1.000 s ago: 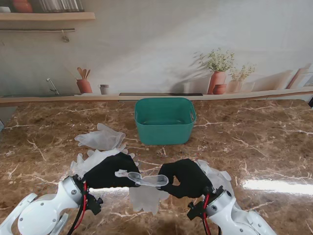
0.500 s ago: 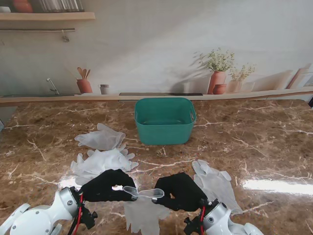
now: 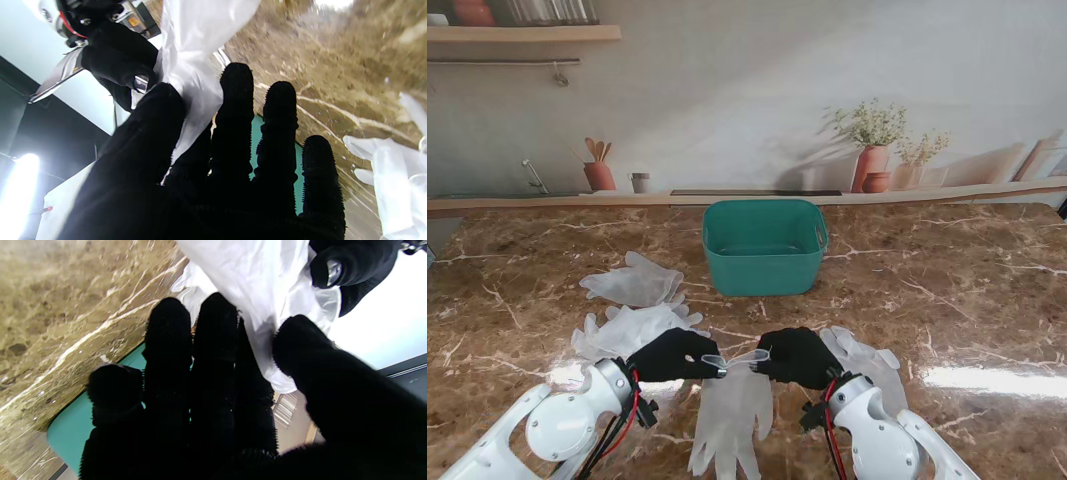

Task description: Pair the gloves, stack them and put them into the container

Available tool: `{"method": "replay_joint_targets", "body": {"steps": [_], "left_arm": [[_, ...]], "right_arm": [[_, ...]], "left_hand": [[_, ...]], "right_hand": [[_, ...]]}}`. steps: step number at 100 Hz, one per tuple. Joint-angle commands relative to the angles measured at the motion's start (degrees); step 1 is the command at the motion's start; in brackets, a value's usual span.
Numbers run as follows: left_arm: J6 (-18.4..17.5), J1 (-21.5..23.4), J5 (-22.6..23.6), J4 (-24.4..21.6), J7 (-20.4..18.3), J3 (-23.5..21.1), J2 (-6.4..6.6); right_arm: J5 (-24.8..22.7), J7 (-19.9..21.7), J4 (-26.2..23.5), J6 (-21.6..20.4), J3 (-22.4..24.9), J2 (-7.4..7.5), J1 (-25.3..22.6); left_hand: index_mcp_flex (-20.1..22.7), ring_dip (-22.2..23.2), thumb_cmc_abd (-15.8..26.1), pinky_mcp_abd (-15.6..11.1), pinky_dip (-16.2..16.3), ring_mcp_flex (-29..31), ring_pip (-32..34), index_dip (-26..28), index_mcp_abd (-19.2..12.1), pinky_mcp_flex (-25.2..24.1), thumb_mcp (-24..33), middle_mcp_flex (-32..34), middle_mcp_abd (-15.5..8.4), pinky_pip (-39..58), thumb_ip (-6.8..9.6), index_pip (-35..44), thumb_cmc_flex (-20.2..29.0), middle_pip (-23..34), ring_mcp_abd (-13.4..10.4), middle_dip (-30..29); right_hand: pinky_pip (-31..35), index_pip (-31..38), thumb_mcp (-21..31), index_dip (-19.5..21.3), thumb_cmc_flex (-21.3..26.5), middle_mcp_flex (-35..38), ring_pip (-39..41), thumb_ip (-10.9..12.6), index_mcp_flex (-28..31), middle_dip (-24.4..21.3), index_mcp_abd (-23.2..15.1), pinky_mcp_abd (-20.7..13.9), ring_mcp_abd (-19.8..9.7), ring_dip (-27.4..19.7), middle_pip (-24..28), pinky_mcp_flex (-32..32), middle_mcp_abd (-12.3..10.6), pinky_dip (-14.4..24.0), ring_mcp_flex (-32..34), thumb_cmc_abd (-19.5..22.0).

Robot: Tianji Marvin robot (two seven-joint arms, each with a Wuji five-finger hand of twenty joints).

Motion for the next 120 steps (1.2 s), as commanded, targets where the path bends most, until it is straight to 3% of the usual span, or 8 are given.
{"method": "replay_joint_targets", "body": {"steps": [1,15,39,82,105,120], "left_arm": [[1.55,-2.45,1.67,1.36,1.65,1.32,-1.44],[3.98,-6.98,6.86,4.71,6.06,4.86,-2.35],[7.65,-13.71,13.56,9.86,9.47,10.4,-2.94],[11.84,-20.21,17.19,16.49,15.13,17.27,-4.53],[12.93,-23.15,17.81,19.64,16.1,20.31,-5.07],[14.45,-24.65,17.98,21.58,17.0,22.04,-5.55]], "right_arm": [[0.18,-0.26,2.07,1.49,-0.39,-0.76,2.31],[-1.34,-2.43,5.7,4.04,-2.25,-1.37,6.35],[-4.88,-5.37,10.25,8.94,-4.97,-1.98,10.75],[-6.1,-7.52,16.41,13.91,-7.46,-2.77,15.16],[-6.34,-8.78,19.86,16.21,-9.4,-3.34,17.76],[-7.61,-9.76,21.79,18.06,-10.65,-3.54,19.19]], "left_hand": [[-1.0,0.4,1.01,0.23,1.63,-0.95,2.0,0.92,-2.77,-1.16,0.86,1.54,-0.21,2.5,0.86,0.92,-0.7,0.39,0.52,0.24],[-0.82,1.17,0.35,0.35,2.29,-0.82,3.24,1.41,-2.75,-1.15,2.91,1.43,-0.22,2.91,0.7,0.84,-1.73,1.79,0.7,1.13],[-0.77,1.9,-0.02,0.34,2.52,-0.61,4.38,1.37,-3.51,-0.89,4.75,1.35,-0.88,3.16,0.18,0.75,-2.98,3.31,0.38,2.48],[-0.61,1.99,-0.6,0.39,2.6,-1.12,4.38,0.37,-5.3,-0.7,5.98,0.72,-1.34,3.72,-0.39,0.42,-4.32,2.9,0.52,2.82],[-0.99,1.71,-0.18,0.02,2.39,-2.31,3.67,-0.62,-5.73,-0.84,6.0,-0.42,-1.65,3.72,-0.67,0.12,-4.65,1.89,0.31,2.48],[-2.05,0.83,0.15,-0.59,1.73,-4.46,1.92,-3.0,-4.11,-1.54,6.52,-2.56,-1.34,2.95,-0.63,-1.45,-4.27,0.04,0.12,1.47]], "right_hand": [[3.04,1.25,1.16,0.57,-1.69,2.25,1.87,0.5,-0.72,0.31,-1.52,-0.29,-0.6,0.98,0.31,-0.37,0.58,-0.14,-0.27,-0.04],[3.39,1.69,1.57,1.25,-1.7,2.46,3.28,0.72,-0.41,1.16,-1.37,-0.4,-0.69,1.29,1.23,0.0,0.52,0.08,-0.1,-0.62],[4.29,1.98,1.61,1.57,-1.62,2.61,5.28,1.1,0.41,2.46,-1.12,-0.66,-0.84,1.38,3.51,1.42,0.4,0.09,0.84,-2.04],[4.32,1.68,1.41,1.17,-1.63,2.42,5.41,1.23,0.4,2.36,-1.71,-0.71,-0.93,1.15,3.68,1.34,0.23,-0.14,0.63,-2.32],[4.11,1.16,1.07,0.25,-1.74,2.35,5.22,1.17,0.33,2.04,-2.12,-0.88,-1.07,0.94,3.23,1.14,0.01,-0.36,0.29,-2.33],[3.77,1.09,0.97,-0.1,-1.83,2.28,4.93,1.21,0.14,1.81,-2.35,-1.03,-1.2,0.76,2.84,0.86,-0.2,-0.55,-0.04,-2.38]]}}
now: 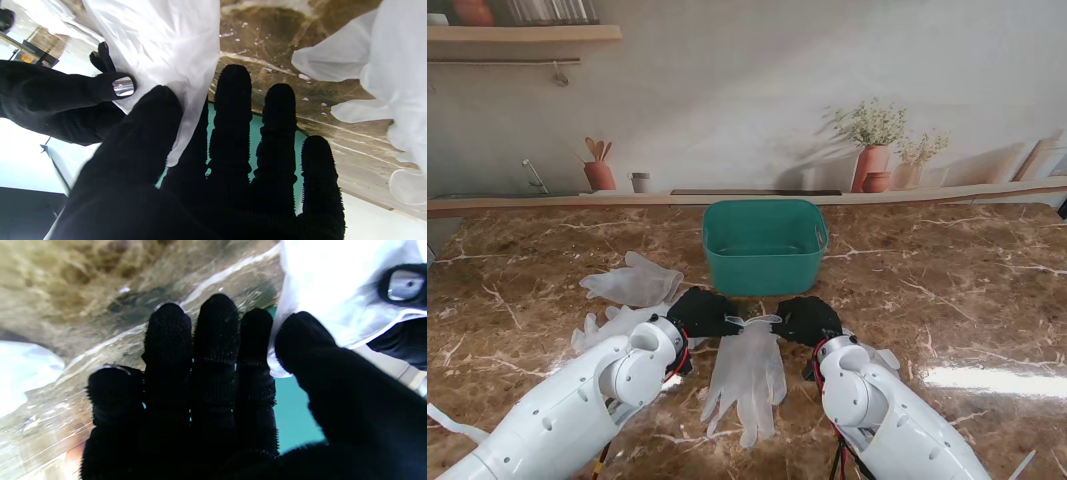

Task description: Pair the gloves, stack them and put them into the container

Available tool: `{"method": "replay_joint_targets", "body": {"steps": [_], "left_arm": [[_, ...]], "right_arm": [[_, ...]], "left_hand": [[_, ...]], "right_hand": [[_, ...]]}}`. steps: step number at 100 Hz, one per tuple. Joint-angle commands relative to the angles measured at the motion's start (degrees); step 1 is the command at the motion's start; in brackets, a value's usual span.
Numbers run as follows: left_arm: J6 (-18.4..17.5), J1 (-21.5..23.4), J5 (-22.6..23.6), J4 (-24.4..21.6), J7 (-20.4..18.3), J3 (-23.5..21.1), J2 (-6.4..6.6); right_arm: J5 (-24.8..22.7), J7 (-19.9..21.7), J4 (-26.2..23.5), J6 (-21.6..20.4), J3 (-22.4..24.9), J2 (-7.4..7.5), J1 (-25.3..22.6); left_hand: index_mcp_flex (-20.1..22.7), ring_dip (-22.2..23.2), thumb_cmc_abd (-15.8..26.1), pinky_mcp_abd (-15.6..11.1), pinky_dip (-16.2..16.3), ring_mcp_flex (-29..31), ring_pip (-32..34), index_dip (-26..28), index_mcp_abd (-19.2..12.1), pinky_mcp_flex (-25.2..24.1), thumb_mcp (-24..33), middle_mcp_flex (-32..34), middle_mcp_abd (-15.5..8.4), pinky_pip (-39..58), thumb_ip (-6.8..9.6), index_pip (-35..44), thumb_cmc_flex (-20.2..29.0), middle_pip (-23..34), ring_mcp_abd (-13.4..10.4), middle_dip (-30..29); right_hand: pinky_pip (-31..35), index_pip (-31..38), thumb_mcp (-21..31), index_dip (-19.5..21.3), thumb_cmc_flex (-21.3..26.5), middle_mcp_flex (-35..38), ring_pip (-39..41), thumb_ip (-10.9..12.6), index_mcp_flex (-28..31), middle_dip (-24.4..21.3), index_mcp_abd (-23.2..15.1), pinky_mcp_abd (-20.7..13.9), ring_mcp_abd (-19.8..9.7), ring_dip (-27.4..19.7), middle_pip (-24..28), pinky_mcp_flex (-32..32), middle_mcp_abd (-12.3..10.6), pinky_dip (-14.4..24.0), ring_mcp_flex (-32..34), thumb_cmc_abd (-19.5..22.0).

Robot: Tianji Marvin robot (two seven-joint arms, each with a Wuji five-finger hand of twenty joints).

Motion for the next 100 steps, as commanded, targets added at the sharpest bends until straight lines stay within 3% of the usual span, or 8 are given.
{"method": "replay_joint_targets", "body": {"steps": [1,15,22,30,48,65,81,100], "left_arm": [[1.15,-0.51,0.3,0.91,0.62,0.47,-0.61],[2.17,-0.78,0.74,1.35,1.09,0.88,-0.73],[2.19,-0.48,1.03,1.0,1.19,0.56,-0.65],[2.07,0.07,1.35,0.4,1.58,-0.07,-0.6],[1.05,2.49,1.75,-2.01,3.12,-2.72,-0.52],[-1.33,6.48,0.34,-6.78,1.18,-7.34,0.22],[-4.99,9.92,-2.46,-9.54,0.67,-11.04,0.38],[-8.77,13.68,-3.24,-12.67,1.26,-14.43,0.57]], "right_arm": [[-0.7,0.38,0.94,1.07,-0.25,-0.31,0.28],[-3.89,-0.58,1.62,2.31,-0.84,0.02,0.85],[-5.34,-0.86,1.43,2.53,-0.62,0.3,0.73],[-6.76,-0.94,0.7,2.9,0.01,0.64,0.26],[-10.78,-1.02,-2.41,2.91,2.5,1.62,-1.88],[-14.16,-1.17,-6.91,2.99,6.61,2.4,-5.13],[-18.0,1.41,-12.17,3.5,10.89,3.49,-8.81],[-22.33,4.3,-17.58,4.82,15.94,4.45,-13.81]], "left_hand": [[-1.63,-0.55,0.34,-0.62,0.15,-2.88,-1.2,-2.67,-1.04,-1.57,2.53,-1.46,-0.66,1.26,-0.58,-1.88,-0.97,-1.8,0.11,-1.01],[-9.04,-5.76,0.35,-4.41,-4.58,-12.27,-8.27,-1.96,3.68,-4.62,10.1,-15.51,0.16,-3.68,-1.38,-19.37,-5.59,-9.0,-1.66,-6.6],[-13.46,-8.5,1.28,-7.01,-7.34,-17.14,-11.77,-2.77,5.26,-6.25,16.28,-23.36,0.24,-7.31,1.61,-25.91,-10.74,-10.68,-3.01,-8.75],[-17.76,-11.69,1.07,-9.65,-10.5,-22.59,-15.07,-4.5,6.45,-8.35,16.21,-31.47,0.26,-10.91,1.63,-30.71,-11.55,-11.37,-4.33,-10.95],[-19.49,-15.2,1.05,-12.43,-15.13,-27.85,-17.53,-5.49,6.63,-9.36,14.83,-38.81,-0.16,-15.65,1.65,-32.84,-12.59,-12.67,-6.2,-12.63],[-21.17,-19.2,3.24,-14.69,-23.25,-32.96,-20.46,-6.61,6.05,-8.47,3.99,-44.98,-1.38,-27.68,2.29,-34.93,-13.8,-15.45,-8.18,-14.5],[-21.47,-20.75,6.06,-15.7,-23.75,-35.0,-22.39,-7.61,6.35,-8.41,-9.33,-46.88,-1.9,-35.78,3.67,-36.64,-12.21,-16.73,-9.35,-15.36],[-21.65,-21.26,7.14,-15.64,-23.35,-35.24,-23.56,-8.0,6.69,-8.65,-13.11,-46.84,-1.87,-38.04,4.03,-37.37,-11.39,-17.52,-9.7,-15.83]], "right_hand": [[2.78,0.32,0.93,-0.94,-1.7,2.3,0.78,1.22,0.1,0.15,-1.51,-1.04,-1.23,0.31,0.31,-0.07,-0.27,-0.65,-0.12,-0.77],[-1.19,-3.57,-0.84,-4.82,-2.27,-3.11,-3.83,1.34,-4.87,-1.43,0.44,-2.03,-1.94,-1.29,-4.1,-4.93,-0.68,-1.66,-5.95,-2.0],[-5.18,-13.95,-1.53,-1.38,-3.81,-8.07,-7.57,2.98,-6.71,-2.28,2.45,-2.48,-2.2,-2.0,-6.71,-8.74,-0.95,-0.37,-10.4,-1.45],[-9.44,-27.23,-1.2,4.84,-6.63,-13.86,-11.35,9.5,-8.17,-3.94,4.75,-2.6,-2.13,-3.73,-9.03,-12.27,-0.88,-0.17,-14.49,0.47],[-23.91,-36.97,-6.63,4.87,-9.19,-29.9,-22.44,10.03,-20.07,-9.32,7.85,-2.18,-2.08,-9.14,-14.86,-21.38,-0.07,-3.52,-24.43,1.42],[-29.79,-36.93,-8.63,4.84,-9.61,-32.58,-25.53,10.41,-20.38,-11.61,7.61,-1.91,-1.89,-11.21,-15.04,-23.17,0.31,-5.2,-26.31,2.57],[-30.92,-36.42,-8.72,4.64,-9.54,-31.89,-27.5,10.52,-19.28,-12.81,6.87,-1.78,-1.96,-12.51,-15.52,-22.69,0.18,-5.74,-25.54,2.34],[-31.32,-36.29,-8.65,4.44,-9.54,-31.45,-28.61,10.44,-18.66,-13.28,6.46,-1.45,-1.94,-12.98,-16.12,-22.42,0.22,-6.04,-25.15,2.06]]}}
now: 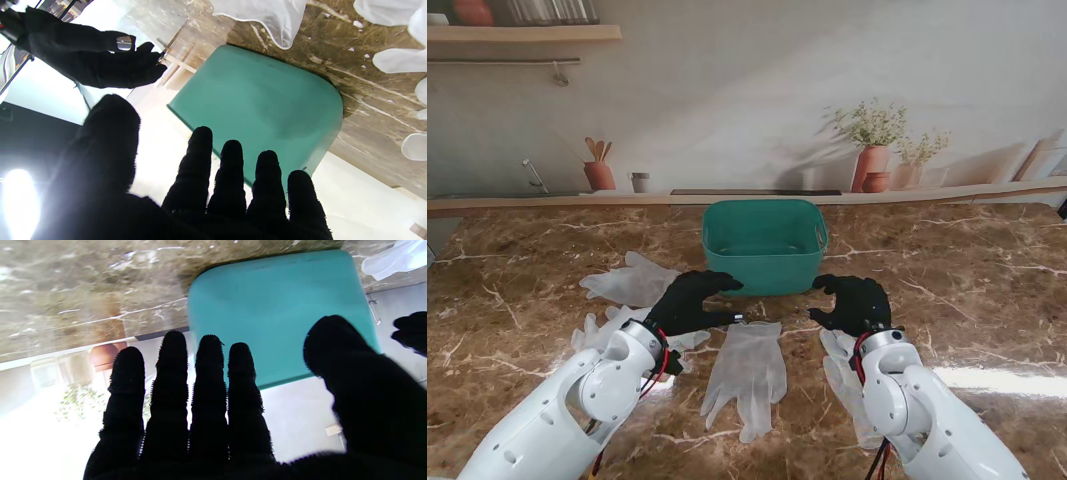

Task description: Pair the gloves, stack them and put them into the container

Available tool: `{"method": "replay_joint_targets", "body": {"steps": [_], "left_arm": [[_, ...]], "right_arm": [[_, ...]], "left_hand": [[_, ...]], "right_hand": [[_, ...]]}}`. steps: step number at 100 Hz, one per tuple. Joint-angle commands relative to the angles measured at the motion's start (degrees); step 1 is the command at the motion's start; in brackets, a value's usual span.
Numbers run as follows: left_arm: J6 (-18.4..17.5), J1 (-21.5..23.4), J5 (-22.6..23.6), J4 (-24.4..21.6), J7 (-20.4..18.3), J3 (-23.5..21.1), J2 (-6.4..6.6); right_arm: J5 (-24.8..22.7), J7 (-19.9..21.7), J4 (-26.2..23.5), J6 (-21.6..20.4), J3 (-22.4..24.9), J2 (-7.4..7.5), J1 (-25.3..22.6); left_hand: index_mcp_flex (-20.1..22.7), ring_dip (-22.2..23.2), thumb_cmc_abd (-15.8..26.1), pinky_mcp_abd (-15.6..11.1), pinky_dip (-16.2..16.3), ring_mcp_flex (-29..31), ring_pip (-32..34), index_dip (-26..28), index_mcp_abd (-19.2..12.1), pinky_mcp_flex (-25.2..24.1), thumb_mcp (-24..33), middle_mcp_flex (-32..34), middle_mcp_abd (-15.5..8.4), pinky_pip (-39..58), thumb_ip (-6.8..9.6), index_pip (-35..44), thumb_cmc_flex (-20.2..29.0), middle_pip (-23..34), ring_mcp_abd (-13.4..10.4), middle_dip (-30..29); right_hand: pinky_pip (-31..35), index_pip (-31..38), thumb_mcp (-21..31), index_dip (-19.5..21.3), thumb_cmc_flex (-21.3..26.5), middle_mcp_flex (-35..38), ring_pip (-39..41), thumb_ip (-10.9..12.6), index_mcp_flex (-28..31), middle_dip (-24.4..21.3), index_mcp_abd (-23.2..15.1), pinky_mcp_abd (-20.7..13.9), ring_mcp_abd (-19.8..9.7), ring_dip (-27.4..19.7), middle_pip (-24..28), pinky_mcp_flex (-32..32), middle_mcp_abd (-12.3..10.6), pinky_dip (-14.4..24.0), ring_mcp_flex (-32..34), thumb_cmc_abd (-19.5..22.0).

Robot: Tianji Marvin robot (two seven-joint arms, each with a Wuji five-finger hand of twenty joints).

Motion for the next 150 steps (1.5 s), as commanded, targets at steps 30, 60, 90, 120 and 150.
{"method": "replay_joint_targets", "body": {"steps": [30,60,90,120,150], "left_arm": [[-6.1,6.14,0.18,-5.83,0.32,-5.46,0.89],[-9.19,7.99,-0.23,-6.82,-0.2,-8.23,1.12],[-11.19,8.22,-0.71,-6.15,-1.15,-9.05,1.37],[-11.68,7.86,-1.87,-5.58,-1.8,-9.25,1.37],[-10.93,7.54,-2.57,-4.89,-1.62,-9.42,1.21]], "right_arm": [[-4.1,3.92,-4.06,5.87,5.46,1.49,-6.45],[-9.17,5.54,-6.51,10.34,8.05,1.89,-9.4],[-11.6,5.17,-7.17,13.24,10.59,1.88,-12.16],[-17.34,7.74,-8.34,20.98,9.84,2.21,-15.21],[-23.83,19.28,-9.71,32.58,6.16,2.81,-16.96]], "left_hand": [[-1.35,-1.44,6.04,-1.71,2.39,-2.54,-3.25,-1.63,0.77,-0.36,-13.82,-1.75,-1.06,-4.41,3.05,-2.25,5.22,-2.55,-2.73,-1.29],[-0.96,-1.72,6.79,-1.66,2.16,-2.51,-3.8,-1.67,1.01,-0.43,-14.34,-1.36,-0.78,-5.3,3.11,-2.31,5.88,-3.14,-2.67,-1.68],[-0.86,-1.77,7.15,-1.24,2.52,-2.3,-3.93,-1.68,1.27,-0.36,-14.55,-1.01,-0.69,-5.04,3.12,-2.56,6.17,-3.47,-2.33,-1.88],[-0.58,-1.81,7.16,-1.21,2.55,-2.23,-4.0,-1.53,1.06,-0.36,-14.65,-0.81,-0.76,-5.04,3.13,-2.56,6.34,-3.41,-2.72,-1.86],[-0.08,-1.88,7.26,-1.26,2.51,-1.89,-4.0,-1.31,0.69,-0.38,-14.72,-0.43,-0.92,-5.16,3.11,-2.27,6.2,-3.31,-3.21,-1.82]], "right_hand": [[-1.2,0.04,-0.67,-0.33,-2.83,0.04,-1.97,1.74,0.93,-1.4,-0.97,0.24,-0.75,-1.61,-1.48,0.19,0.02,-1.27,-0.26,-0.38],[-1.36,-0.19,-0.56,-0.52,-2.58,-0.62,-2.29,1.74,0.52,-1.39,-0.97,0.34,-0.88,-1.55,-1.81,0.19,0.01,-1.35,-0.57,-0.73],[-1.79,-0.44,-1.74,-0.67,-3.52,-1.38,-3.02,1.68,0.16,-1.5,-0.96,0.16,-0.73,-1.74,-2.26,-0.02,-0.1,-1.47,-1.21,-0.18],[-3.26,-3.71,-3.78,-1.74,-2.67,-7.06,-5.1,1.84,-6.28,-2.07,3.44,-0.03,0.05,-2.67,-3.81,-1.23,1.05,-1.6,-4.07,-1.46],[0.65,-3.64,-1.23,0.37,-7.14,-8.55,8.9,-0.19,-8.37,9.28,8.76,-2.0,-1.11,7.04,9.15,-0.66,1.21,2.74,-4.4,-5.38]]}}
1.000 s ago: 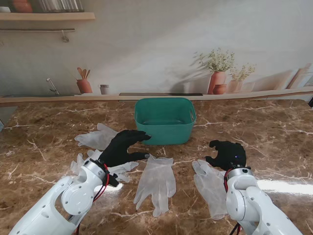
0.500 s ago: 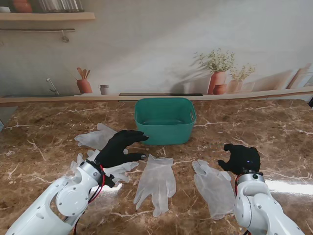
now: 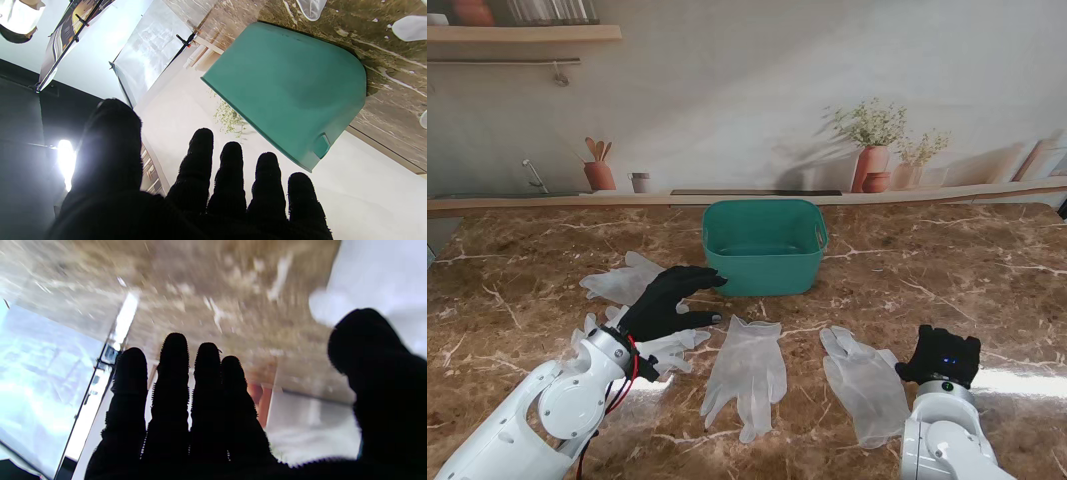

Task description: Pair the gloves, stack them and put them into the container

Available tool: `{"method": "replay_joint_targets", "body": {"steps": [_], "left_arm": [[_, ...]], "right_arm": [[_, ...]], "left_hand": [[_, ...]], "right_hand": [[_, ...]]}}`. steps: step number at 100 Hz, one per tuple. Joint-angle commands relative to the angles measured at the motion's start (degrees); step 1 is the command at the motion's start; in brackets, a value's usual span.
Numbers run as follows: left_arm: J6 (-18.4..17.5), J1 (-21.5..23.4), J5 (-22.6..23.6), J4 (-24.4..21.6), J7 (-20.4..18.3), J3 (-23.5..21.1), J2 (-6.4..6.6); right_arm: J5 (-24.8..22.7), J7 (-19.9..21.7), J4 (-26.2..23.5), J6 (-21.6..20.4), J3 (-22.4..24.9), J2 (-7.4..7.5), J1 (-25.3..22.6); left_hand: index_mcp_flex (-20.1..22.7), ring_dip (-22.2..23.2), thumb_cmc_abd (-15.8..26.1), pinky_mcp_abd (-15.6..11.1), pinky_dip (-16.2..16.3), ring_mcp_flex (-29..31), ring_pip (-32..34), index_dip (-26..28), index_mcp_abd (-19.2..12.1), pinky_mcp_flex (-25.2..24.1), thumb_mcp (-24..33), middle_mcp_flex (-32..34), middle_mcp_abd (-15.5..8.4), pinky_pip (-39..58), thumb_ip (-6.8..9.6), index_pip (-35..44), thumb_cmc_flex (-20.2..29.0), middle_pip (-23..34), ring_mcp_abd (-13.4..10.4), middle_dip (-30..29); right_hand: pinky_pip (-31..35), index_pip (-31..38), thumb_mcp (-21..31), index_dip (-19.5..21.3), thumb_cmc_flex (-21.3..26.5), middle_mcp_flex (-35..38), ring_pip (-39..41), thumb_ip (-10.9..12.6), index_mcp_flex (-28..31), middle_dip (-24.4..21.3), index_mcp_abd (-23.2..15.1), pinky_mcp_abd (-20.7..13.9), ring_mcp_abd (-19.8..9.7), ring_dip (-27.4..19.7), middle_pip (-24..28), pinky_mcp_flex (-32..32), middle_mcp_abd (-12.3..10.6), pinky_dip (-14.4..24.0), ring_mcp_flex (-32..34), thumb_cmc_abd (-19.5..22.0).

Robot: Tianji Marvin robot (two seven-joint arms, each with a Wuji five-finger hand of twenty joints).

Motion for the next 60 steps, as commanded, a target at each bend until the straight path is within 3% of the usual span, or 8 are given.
{"method": "replay_joint_targets", "body": {"steps": [1,15,30,43,57,58,60], "left_arm": [[0.4,-0.01,-0.12,0.55,0.26,0.03,-0.11],[0.28,-0.4,-0.48,0.95,0.31,0.21,-0.16],[0.03,-0.68,-0.72,1.23,0.36,0.38,-0.22],[0.04,-0.7,-0.45,1.26,0.56,0.42,-0.23],[0.08,-0.8,-0.54,1.34,0.5,0.52,-0.23],[0.08,-0.81,-0.55,1.35,0.51,0.53,-0.24],[0.08,-0.84,-0.6,1.38,0.49,0.56,-0.24]], "right_arm": [[-0.04,3.86,-0.78,0.99,-0.92,0.17,-1.91],[-1.13,10.39,-1.83,2.11,-2.15,0.53,-2.23],[-0.09,11.44,-0.65,1.46,-3.93,0.91,-1.26],[2.67,8.24,2.21,1.19,-6.55,1.1,0.82],[6.19,2.36,5.98,0.1,-9.01,0.99,3.39],[6.47,1.97,6.23,0.02,-9.13,0.97,3.56],[7.14,1.15,6.71,-0.18,-9.34,0.92,3.9]], "left_hand": [[0.19,-0.6,1.97,-1.26,0.64,-1.87,-1.97,-0.69,-0.15,-0.38,-2.52,-0.43,-0.91,-1.74,1.38,-0.84,0.64,-1.15,-3.13,-0.87],[0.71,-0.64,2.1,-1.33,0.63,-1.81,-1.99,-0.5,-0.41,-0.35,-2.51,-0.28,-0.97,-1.77,1.38,-0.48,0.62,-1.09,-3.21,-0.83],[1.04,-0.65,2.12,-1.47,0.61,-1.8,-1.98,-0.32,-0.48,-0.31,-2.49,-0.24,-0.86,-1.77,1.37,-0.21,0.72,-1.05,-3.22,-0.8],[1.18,-0.67,2.22,-1.5,0.53,-1.75,-1.98,-0.23,-0.44,-0.35,-2.5,-0.21,-0.87,-1.88,1.37,-0.11,0.68,-1.05,-3.3,-0.8],[1.47,-0.68,2.16,-1.5,0.45,-1.76,-1.97,-0.12,-0.39,-0.36,-2.49,-0.12,-0.73,-2.05,1.38,0.03,0.79,-1.04,-3.22,-0.79],[1.47,-0.68,2.12,-1.5,0.45,-1.76,-1.97,-0.12,-0.45,-0.36,-2.51,-0.12,-0.77,-2.05,1.37,0.03,0.79,-1.04,-3.23,-0.79],[1.42,-0.68,2.15,-1.53,0.44,-1.78,-1.97,-0.12,-0.43,-0.37,-2.49,-0.19,-0.75,-2.08,1.38,0.0,0.81,-1.07,-3.21,-0.8]], "right_hand": [[1.82,-0.21,1.61,1.17,-3.8,-0.93,3.27,-0.31,-1.92,3.4,2.65,-0.46,-0.67,2.95,3.05,-0.15,0.14,1.84,-1.66,-1.8],[2.92,-0.39,1.93,1.0,-5.15,0.43,8.02,-0.99,-1.35,10.96,3.09,-0.11,-0.8,6.81,9.29,-0.36,-1.76,3.79,-1.85,-1.86],[1.91,2.8,3.91,2.72,-3.07,2.45,11.94,-1.17,2.37,18.07,-1.97,-0.32,-2.15,10.25,13.31,-2.38,-4.31,4.93,-4.38,-5.11],[-1.43,6.13,9.78,6.39,3.12,-0.68,12.65,-1.6,5.92,20.29,-6.41,-0.48,-2.85,11.91,11.84,-6.72,-4.62,6.07,-11.64,-11.89],[-1.38,12.67,14.14,11.01,10.55,-4.73,12.38,-1.5,15.43,19.01,-12.37,-1.35,-3.29,11.18,9.87,-7.17,-4.39,8.36,-16.0,-13.79],[-1.18,13.43,14.25,11.43,11.1,-4.44,12.47,-1.68,16.37,18.76,-12.82,-1.31,-3.32,11.09,9.79,-7.06,-4.42,8.62,-15.85,-13.76],[-0.96,15.01,13.61,11.17,12.78,-4.01,12.66,-5.13,17.67,18.29,-13.9,-1.35,-3.38,10.9,9.73,-6.82,-4.48,9.04,-15.59,-14.1]]}}
